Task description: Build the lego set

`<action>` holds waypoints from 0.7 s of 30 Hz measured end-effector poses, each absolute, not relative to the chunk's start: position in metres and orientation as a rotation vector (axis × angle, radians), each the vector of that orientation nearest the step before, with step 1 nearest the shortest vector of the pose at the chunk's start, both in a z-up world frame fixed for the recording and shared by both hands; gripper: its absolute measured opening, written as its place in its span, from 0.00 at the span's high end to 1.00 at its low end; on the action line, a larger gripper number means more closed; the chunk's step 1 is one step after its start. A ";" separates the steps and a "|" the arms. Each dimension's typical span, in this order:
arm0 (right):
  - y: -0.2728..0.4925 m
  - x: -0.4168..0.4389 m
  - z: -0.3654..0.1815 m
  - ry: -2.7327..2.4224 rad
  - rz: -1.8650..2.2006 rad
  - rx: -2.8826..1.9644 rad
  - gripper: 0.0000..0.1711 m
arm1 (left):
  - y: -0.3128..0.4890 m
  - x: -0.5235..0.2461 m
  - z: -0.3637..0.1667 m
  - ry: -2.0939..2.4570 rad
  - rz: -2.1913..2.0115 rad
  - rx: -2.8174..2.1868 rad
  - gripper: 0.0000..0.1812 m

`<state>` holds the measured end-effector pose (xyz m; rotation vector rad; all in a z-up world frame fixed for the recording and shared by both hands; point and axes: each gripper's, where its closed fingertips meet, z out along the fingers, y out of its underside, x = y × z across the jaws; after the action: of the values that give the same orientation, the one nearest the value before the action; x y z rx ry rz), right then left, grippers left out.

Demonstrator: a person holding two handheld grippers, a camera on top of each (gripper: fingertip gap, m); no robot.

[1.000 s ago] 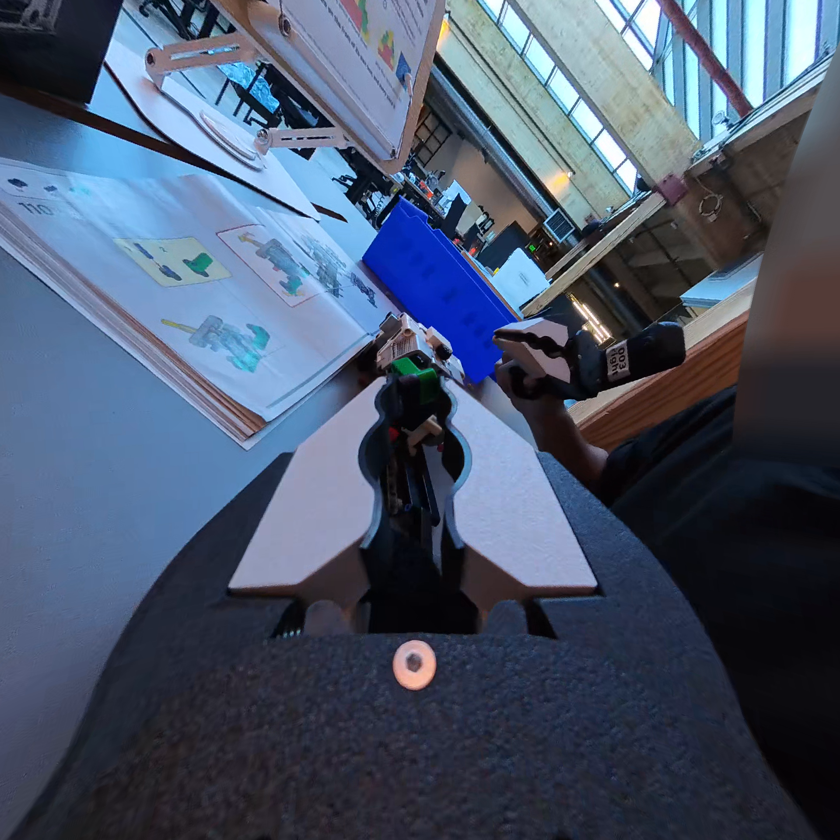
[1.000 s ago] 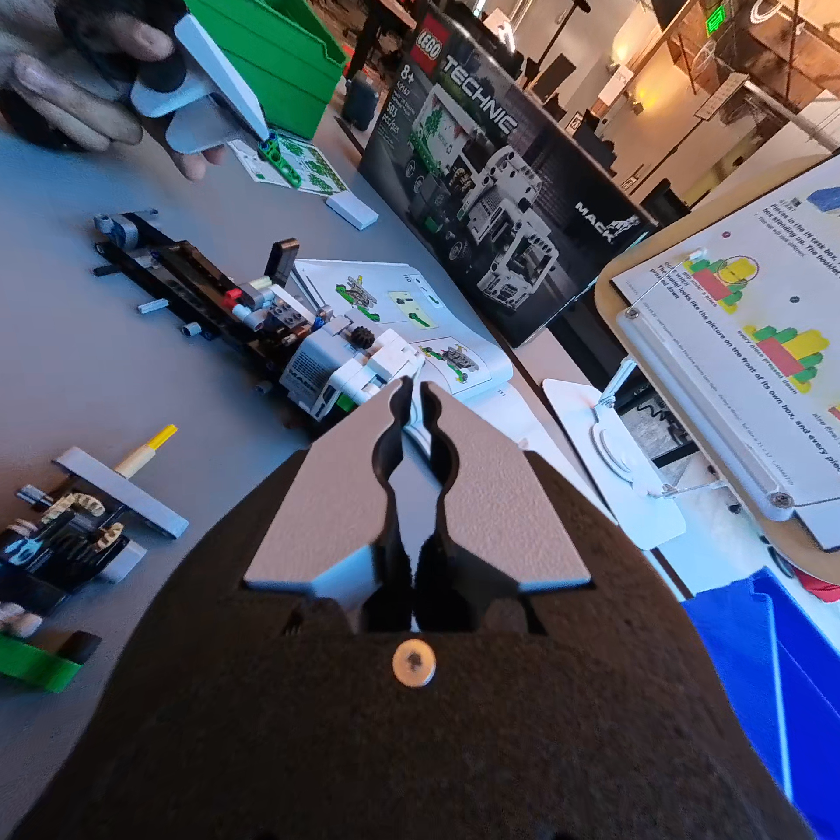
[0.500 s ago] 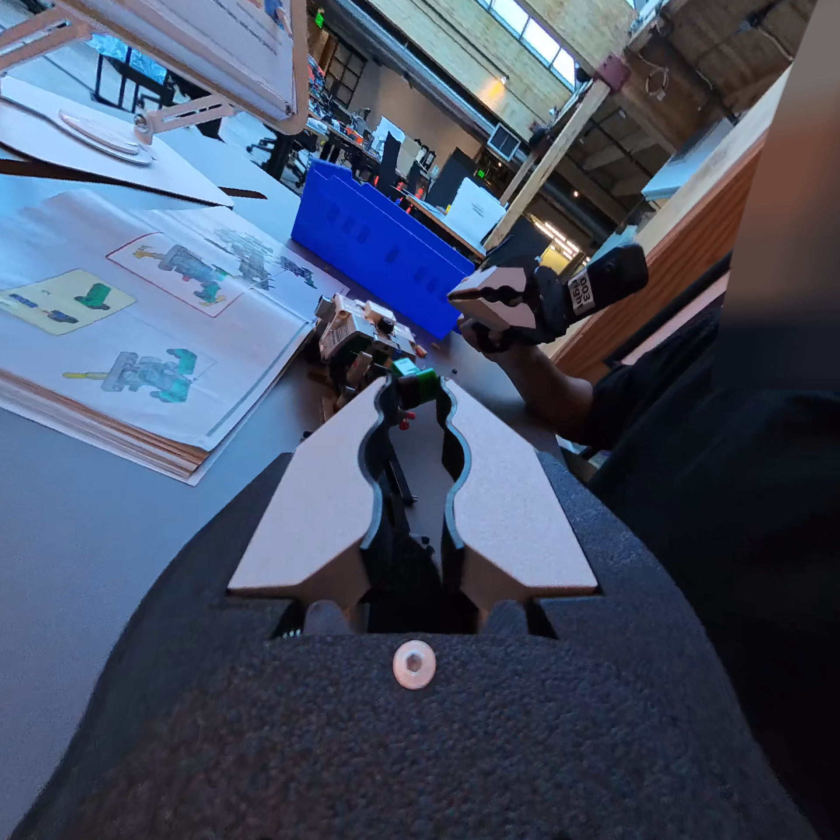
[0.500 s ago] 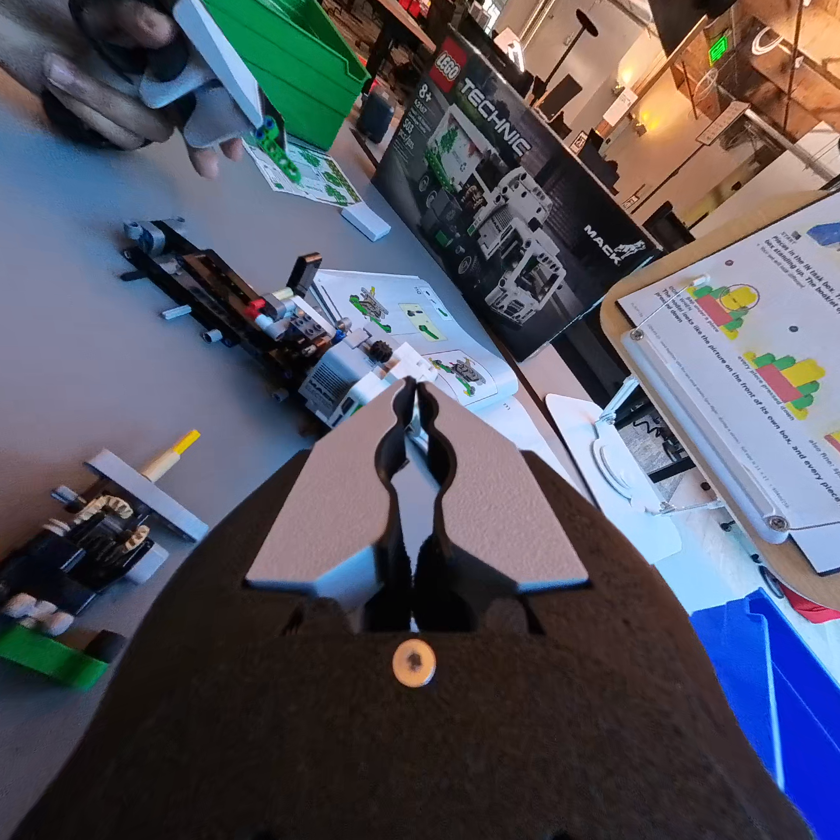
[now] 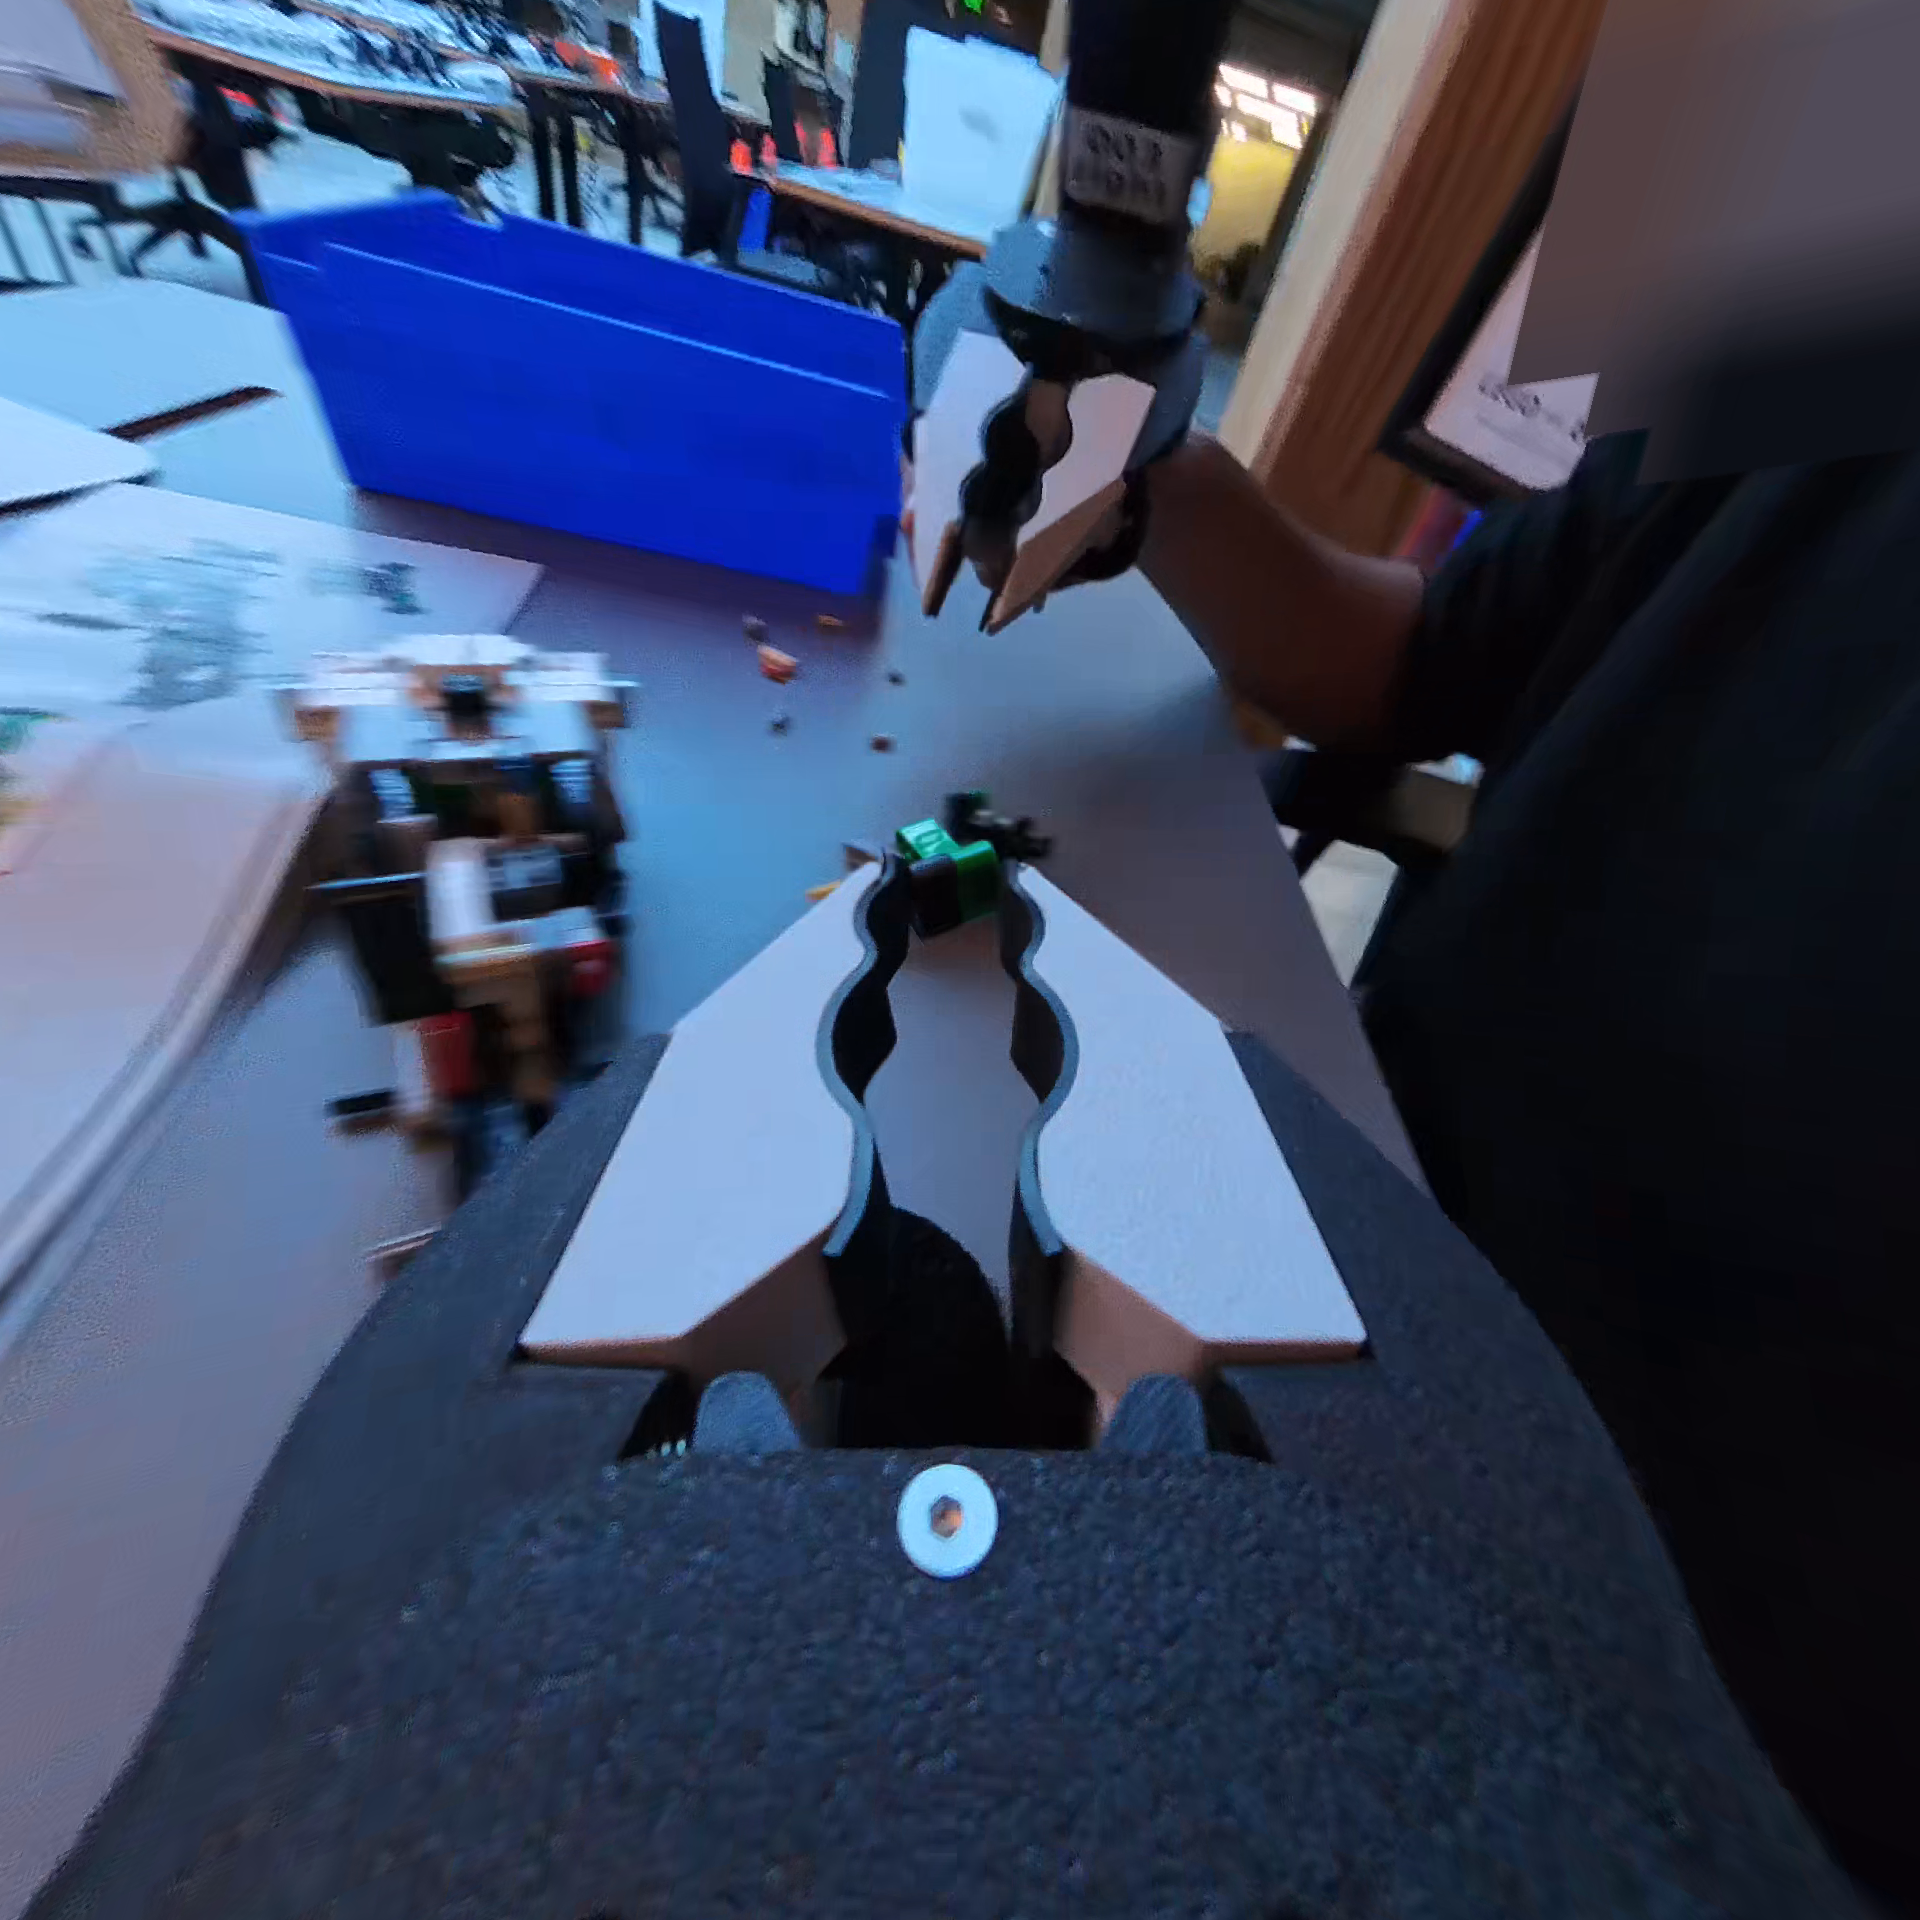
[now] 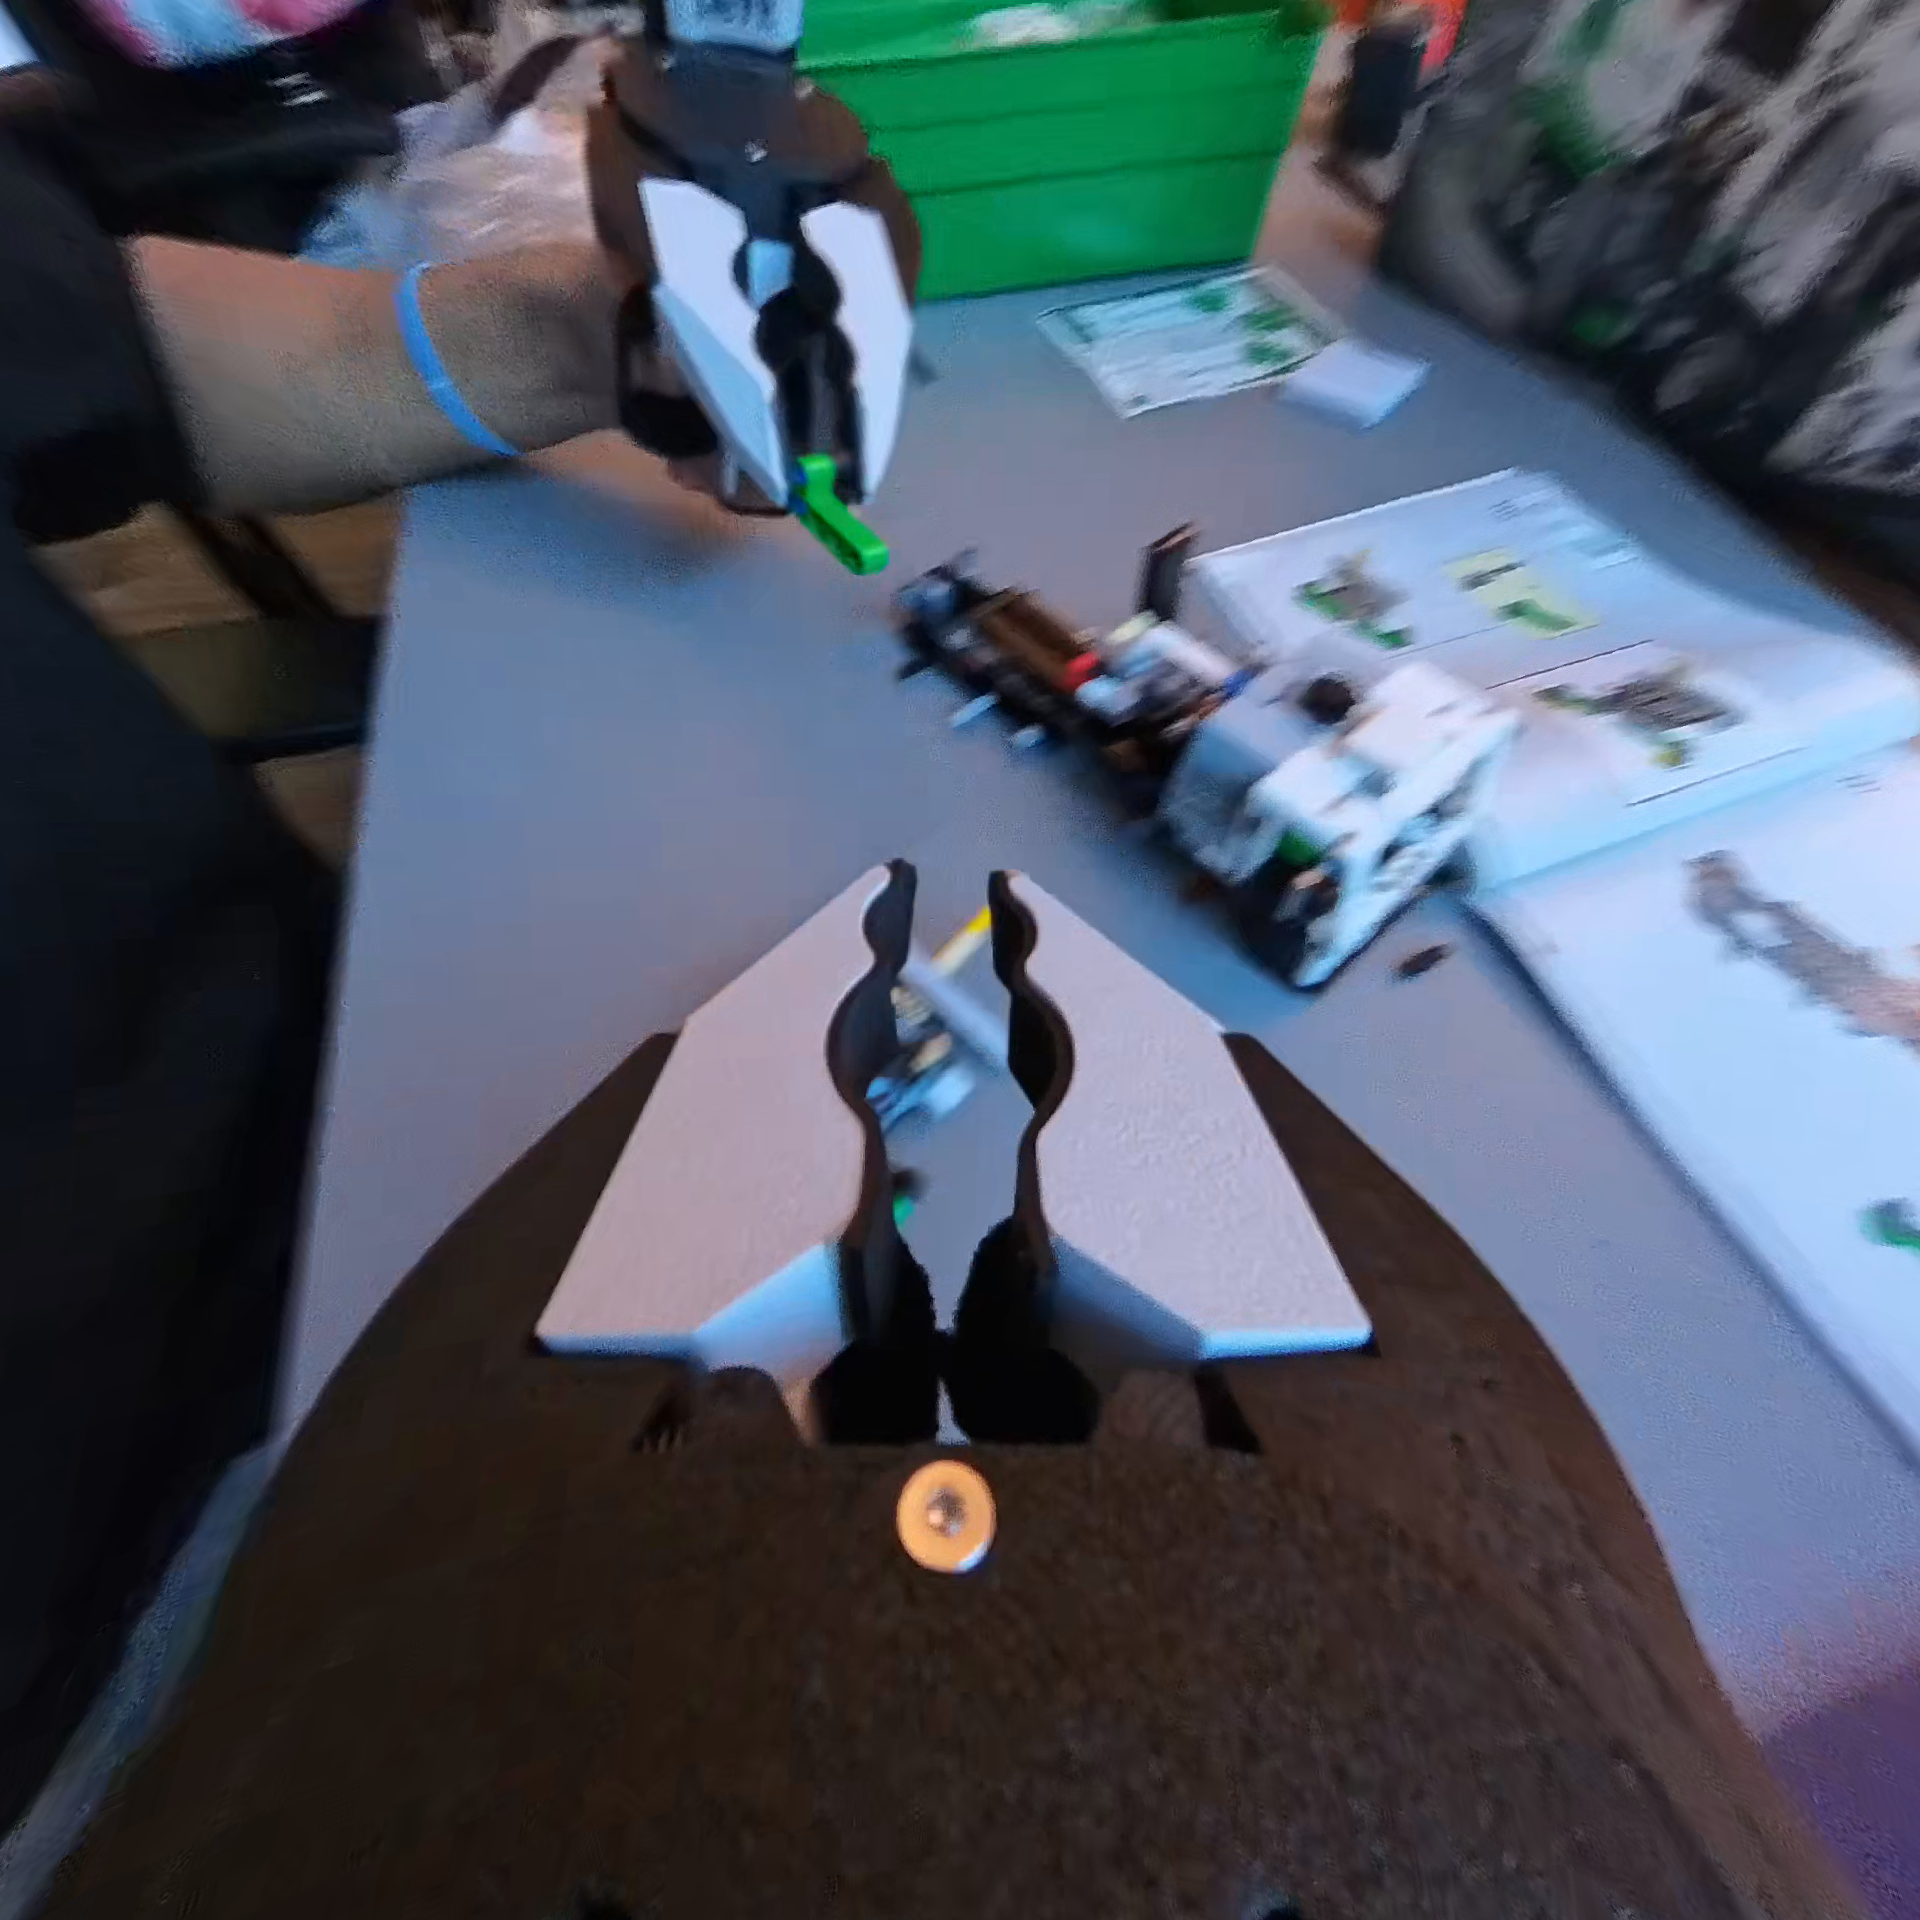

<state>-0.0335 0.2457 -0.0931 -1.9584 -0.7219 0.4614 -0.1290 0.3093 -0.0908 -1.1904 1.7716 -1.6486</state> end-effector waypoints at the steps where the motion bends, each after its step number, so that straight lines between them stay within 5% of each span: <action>1: 0.229 -0.042 -0.098 -0.754 0.498 -1.980 0.92 | 0.289 -0.132 -0.092 1.814 -1.626 -1.177 0.92; 8: 0.174 -0.048 -0.136 -0.752 0.434 -2.078 0.92 | 0.194 -0.126 -0.127 1.939 -1.481 -1.260 0.92; 21: 0.198 -0.022 -0.167 -0.682 0.219 -2.131 0.83 | 0.206 -0.121 -0.172 2.082 -1.197 -1.432 0.92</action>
<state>-0.0218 0.1982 -0.1671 -2.1310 -0.6816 0.2185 -0.1211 0.2060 -0.1722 -1.4317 2.0821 -1.1970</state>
